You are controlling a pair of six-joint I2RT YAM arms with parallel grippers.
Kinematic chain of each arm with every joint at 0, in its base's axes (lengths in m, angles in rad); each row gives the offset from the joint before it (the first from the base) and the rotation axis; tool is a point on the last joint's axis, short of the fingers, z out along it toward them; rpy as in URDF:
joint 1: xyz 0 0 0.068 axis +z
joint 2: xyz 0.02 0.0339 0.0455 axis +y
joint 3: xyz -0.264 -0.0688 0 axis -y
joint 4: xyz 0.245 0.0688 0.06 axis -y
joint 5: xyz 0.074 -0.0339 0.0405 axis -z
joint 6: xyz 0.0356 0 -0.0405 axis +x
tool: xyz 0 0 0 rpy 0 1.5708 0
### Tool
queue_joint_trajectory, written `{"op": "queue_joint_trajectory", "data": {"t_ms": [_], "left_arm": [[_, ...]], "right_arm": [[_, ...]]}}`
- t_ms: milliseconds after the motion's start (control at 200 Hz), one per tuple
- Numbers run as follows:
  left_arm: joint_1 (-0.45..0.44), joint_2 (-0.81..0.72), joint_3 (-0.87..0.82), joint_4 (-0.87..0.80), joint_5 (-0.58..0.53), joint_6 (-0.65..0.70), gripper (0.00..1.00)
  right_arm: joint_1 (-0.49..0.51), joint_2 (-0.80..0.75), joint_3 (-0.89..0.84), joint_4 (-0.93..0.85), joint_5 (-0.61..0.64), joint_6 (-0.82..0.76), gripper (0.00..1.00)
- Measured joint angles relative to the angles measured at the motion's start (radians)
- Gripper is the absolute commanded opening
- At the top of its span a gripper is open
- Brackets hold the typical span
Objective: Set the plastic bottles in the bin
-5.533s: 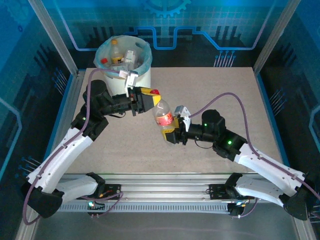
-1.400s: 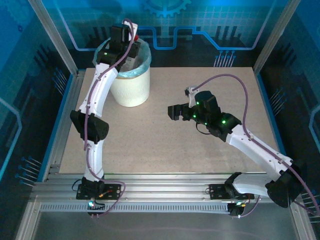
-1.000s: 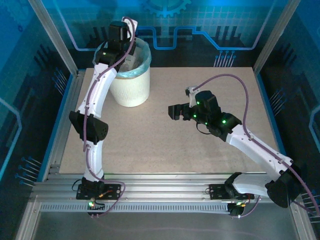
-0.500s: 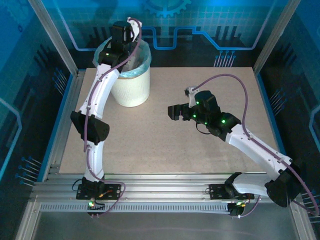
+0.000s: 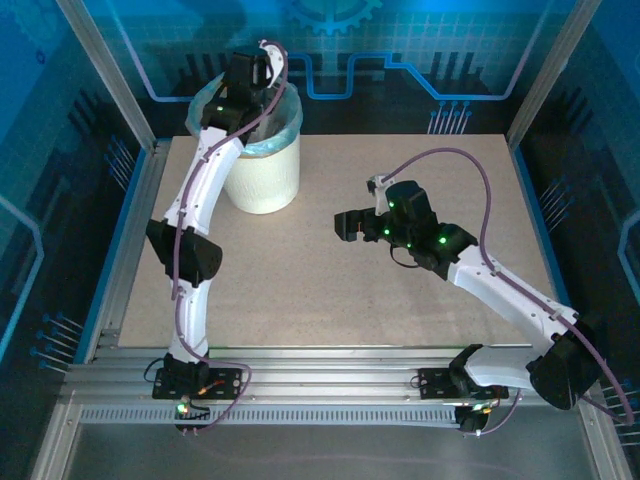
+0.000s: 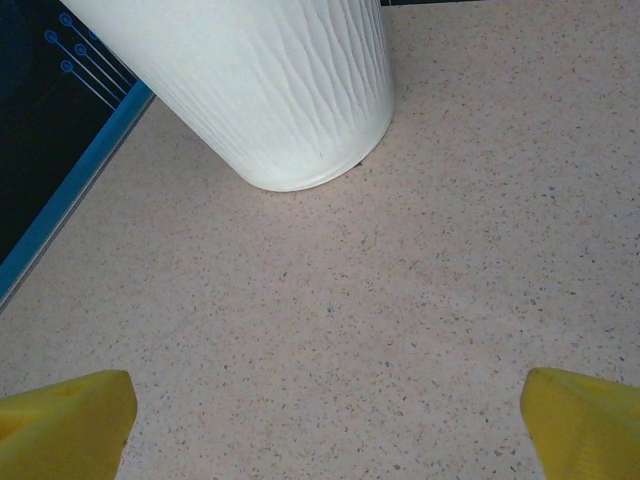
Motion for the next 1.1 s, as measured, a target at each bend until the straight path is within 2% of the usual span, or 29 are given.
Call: {"op": "queue_joint_trajectory", "data": {"t_ms": [125,405,730,845,1101], "left_arm": [[0.005,0.031,0.03,-0.005,-0.018,-0.018,0.9],[0.019,0.05,0.042,-0.006,-0.045,-0.066,0.93],[0.056,0.066,0.062,-0.004,-0.04,-0.18,0.95],[0.061,0.074,0.063,-0.005,-0.033,-0.193,0.99],[0.067,0.095,0.063,-0.007,-0.013,-0.208,0.99]], "right_arm": [[0.0,0.002,0.0,-0.002,-0.003,0.004,1.0],[-0.004,0.005,0.0,-0.006,-0.007,0.007,1.0],[-0.007,0.031,0.013,-0.007,-0.022,0.008,1.0],[-0.007,0.042,0.013,-0.007,-0.024,0.008,1.0],[-0.009,0.071,0.033,-0.007,-0.042,0.014,1.0]]}}
